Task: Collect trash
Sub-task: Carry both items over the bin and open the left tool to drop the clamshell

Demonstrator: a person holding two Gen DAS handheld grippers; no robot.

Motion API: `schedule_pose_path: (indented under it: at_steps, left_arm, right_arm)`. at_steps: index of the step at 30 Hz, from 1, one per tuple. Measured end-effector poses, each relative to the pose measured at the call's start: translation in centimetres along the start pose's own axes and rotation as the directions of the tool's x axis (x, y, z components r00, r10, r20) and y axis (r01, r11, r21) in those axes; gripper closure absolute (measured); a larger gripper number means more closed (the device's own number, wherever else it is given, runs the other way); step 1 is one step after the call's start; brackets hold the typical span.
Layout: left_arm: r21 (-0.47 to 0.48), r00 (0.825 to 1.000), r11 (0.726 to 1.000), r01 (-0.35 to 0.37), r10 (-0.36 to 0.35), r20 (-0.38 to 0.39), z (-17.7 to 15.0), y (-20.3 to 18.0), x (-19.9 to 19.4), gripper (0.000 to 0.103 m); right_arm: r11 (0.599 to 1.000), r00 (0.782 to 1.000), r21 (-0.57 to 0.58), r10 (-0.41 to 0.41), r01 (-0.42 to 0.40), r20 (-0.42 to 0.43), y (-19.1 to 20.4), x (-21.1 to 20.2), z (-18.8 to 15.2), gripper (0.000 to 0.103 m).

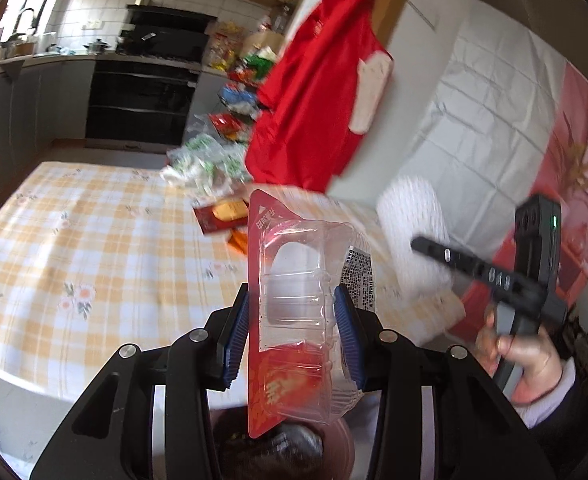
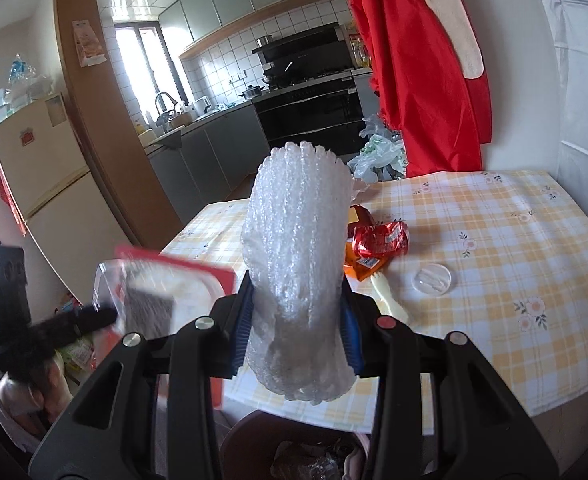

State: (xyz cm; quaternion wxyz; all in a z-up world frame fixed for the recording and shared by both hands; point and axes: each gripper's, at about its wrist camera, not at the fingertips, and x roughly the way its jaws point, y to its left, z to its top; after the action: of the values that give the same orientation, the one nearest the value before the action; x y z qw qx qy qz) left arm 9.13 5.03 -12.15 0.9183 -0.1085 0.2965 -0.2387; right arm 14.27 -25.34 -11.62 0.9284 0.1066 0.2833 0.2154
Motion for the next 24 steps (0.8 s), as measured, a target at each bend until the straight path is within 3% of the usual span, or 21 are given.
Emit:
schedule_pose_path:
  at_steps: [6, 14, 16, 17, 21, 24]
  left_arm:
    - [0.015, 0.991, 0.998, 0.056, -0.054, -0.119, -4.7, -2.0, 1.5, 0.062]
    - [-0.012, 0.974, 0.997, 0.071, -0.072, -0.213, -7.8, -2.3, 3.8, 0.061]
    - [-0.009, 0.969, 0.999, 0.041, -0.042, -0.245, -8.2, -1.9, 4.6, 0.046]
    - [-0.009, 0.970, 1.000, 0.009, -0.011, -0.243, -8.4, -1.5, 4.8, 0.034]
    - [-0.081, 0.982, 0.996, -0.042, 0.026, -0.187, -8.0, 0.4, 3.6, 0.020]
    - [-0.102, 0.987, 0.987, -0.125, 0.113, -0.110, -7.1, 1.7, 1.7, 0.010]
  right_arm:
    - [1.000, 1.000, -0.001, -0.011, 0.011, -0.002, -0.5, -1.4, -0.9, 0.063]
    - [1.000, 1.000, 0.018, -0.014, 0.014, -0.006, -1.1, -2.4, -1.6, 0.063]
    - [1.000, 1.000, 0.022, -0.012, 0.013, -0.010, -0.9, -2.4, -1.6, 0.063]
    - [1.000, 1.000, 0.022, -0.011, 0.011, -0.012, -0.9, -2.4, -1.7, 0.063]
    - [1.000, 0.999, 0.015, -0.008, 0.009, -0.033, -0.8, -2.2, -2.1, 0.063]
    - [1.000, 0.999, 0.014, 0.001, 0.000, -0.050, -0.6, -1.9, -2.5, 0.063]
